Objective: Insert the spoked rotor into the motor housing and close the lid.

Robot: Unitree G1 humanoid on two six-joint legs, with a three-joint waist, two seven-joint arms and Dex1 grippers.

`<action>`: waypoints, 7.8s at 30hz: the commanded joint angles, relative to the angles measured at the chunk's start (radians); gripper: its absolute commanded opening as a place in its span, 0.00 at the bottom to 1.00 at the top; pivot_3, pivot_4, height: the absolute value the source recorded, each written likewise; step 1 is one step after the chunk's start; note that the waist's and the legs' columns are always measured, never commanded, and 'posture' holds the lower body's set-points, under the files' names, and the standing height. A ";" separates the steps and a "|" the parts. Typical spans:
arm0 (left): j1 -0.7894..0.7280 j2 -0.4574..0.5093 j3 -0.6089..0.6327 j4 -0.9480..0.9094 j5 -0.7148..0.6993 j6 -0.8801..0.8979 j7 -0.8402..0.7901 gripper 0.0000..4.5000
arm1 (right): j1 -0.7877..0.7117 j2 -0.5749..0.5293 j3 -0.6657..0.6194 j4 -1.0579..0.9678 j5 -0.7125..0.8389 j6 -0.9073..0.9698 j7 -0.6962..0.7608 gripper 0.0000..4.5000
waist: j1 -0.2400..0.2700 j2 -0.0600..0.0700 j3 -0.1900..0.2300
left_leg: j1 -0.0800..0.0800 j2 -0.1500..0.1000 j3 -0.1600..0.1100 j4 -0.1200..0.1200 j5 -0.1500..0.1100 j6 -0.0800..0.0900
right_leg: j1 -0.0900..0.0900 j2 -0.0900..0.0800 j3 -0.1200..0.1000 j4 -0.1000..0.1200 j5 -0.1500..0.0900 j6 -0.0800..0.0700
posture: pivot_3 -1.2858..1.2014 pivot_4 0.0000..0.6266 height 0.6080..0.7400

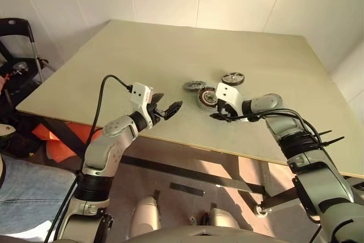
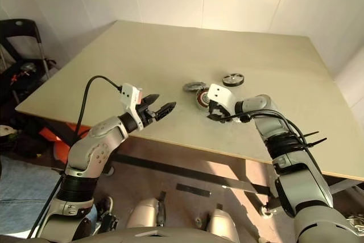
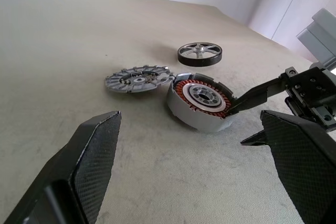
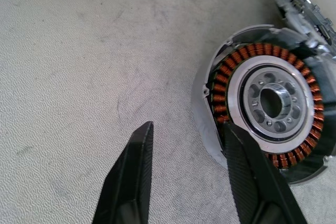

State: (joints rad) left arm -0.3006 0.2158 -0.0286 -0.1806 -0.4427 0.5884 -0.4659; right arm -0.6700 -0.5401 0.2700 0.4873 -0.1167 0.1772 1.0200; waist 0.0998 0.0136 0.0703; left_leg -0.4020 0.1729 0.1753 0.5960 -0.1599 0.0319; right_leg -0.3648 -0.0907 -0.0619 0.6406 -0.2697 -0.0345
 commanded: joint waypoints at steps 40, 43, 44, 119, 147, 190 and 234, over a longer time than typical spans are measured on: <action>-0.051 -0.015 -0.033 0.072 0.060 -0.053 -0.037 1.00 | 0.260 -0.090 -0.331 -0.104 0.250 0.171 -0.152 0.57 | -0.001 0.001 0.000 | -0.001 0.000 0.001 -0.001 0.000 0.000 | -0.001 0.000 0.000 -0.003 0.000 0.001 | 0.52 0.00 1.00; -0.052 -0.016 -0.033 0.074 0.063 -0.054 -0.036 1.00 | 0.262 -0.089 -0.318 -0.084 0.238 0.165 -0.154 0.57 | -0.001 0.001 0.000 | -0.001 0.000 0.001 -0.001 0.000 0.000 | -0.001 0.000 0.000 -0.003 0.000 0.001 | 0.52 0.00 1.00; -0.053 -0.017 -0.033 0.074 0.063 -0.054 -0.035 1.00 | 0.261 -0.088 -0.315 -0.074 0.235 0.166 -0.159 0.57 | -0.001 0.001 0.000 | -0.001 0.000 0.001 -0.001 0.000 0.000 | -0.001 0.000 0.000 -0.003 0.000 0.001 | 0.52 0.00 1.00; -0.048 -0.018 -0.014 0.082 0.080 -0.070 -0.007 1.00 | -0.137 0.157 -0.183 0.223 0.171 0.051 -0.220 0.15 | -0.003 0.001 0.000 | -0.003 0.000 0.002 -0.003 0.001 -0.001 | -0.004 0.000 0.001 -0.003 0.000 0.001 | 0.52 0.00 1.00; -0.059 -0.020 -0.017 0.095 0.093 -0.072 -0.019 1.00 | -0.139 0.153 -0.219 0.199 0.190 0.061 -0.229 0.49 | -0.003 0.001 0.000 | -0.003 0.000 0.002 -0.003 0.001 -0.001 | -0.004 0.000 0.001 -0.003 0.000 0.001 | 0.52 0.00 1.00; -0.050 -0.023 -0.030 0.099 0.106 -0.069 -0.016 1.00 | -0.419 0.122 -0.552 0.685 0.318 0.039 -0.610 0.21 | -0.002 0.002 0.001 | -0.003 0.000 0.003 -0.003 0.001 -0.001 | -0.005 0.000 0.001 -0.002 0.000 0.000 | 0.52 0.00 1.00; -0.038 0.020 -0.036 0.070 0.116 -0.055 -0.023 1.00 | -0.451 0.236 -0.979 0.859 0.595 0.076 -0.934 0.35 | -0.005 0.007 0.004 | -0.009 0.000 0.003 -0.001 0.001 -0.001 | -0.013 0.000 0.001 0.000 0.000 0.000 | 0.52 0.00 1.00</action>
State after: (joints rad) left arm -0.3341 0.2290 -0.0699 -0.0677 -0.3290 0.5428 -0.4877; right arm -1.1053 -0.3018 -0.6920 1.3580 0.4567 0.2696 0.0901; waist 0.0950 0.0209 0.0742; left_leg -0.4115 0.1733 0.1787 0.5948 -0.1592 0.0309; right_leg -0.3775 -0.0905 -0.0611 0.6410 -0.2696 -0.0341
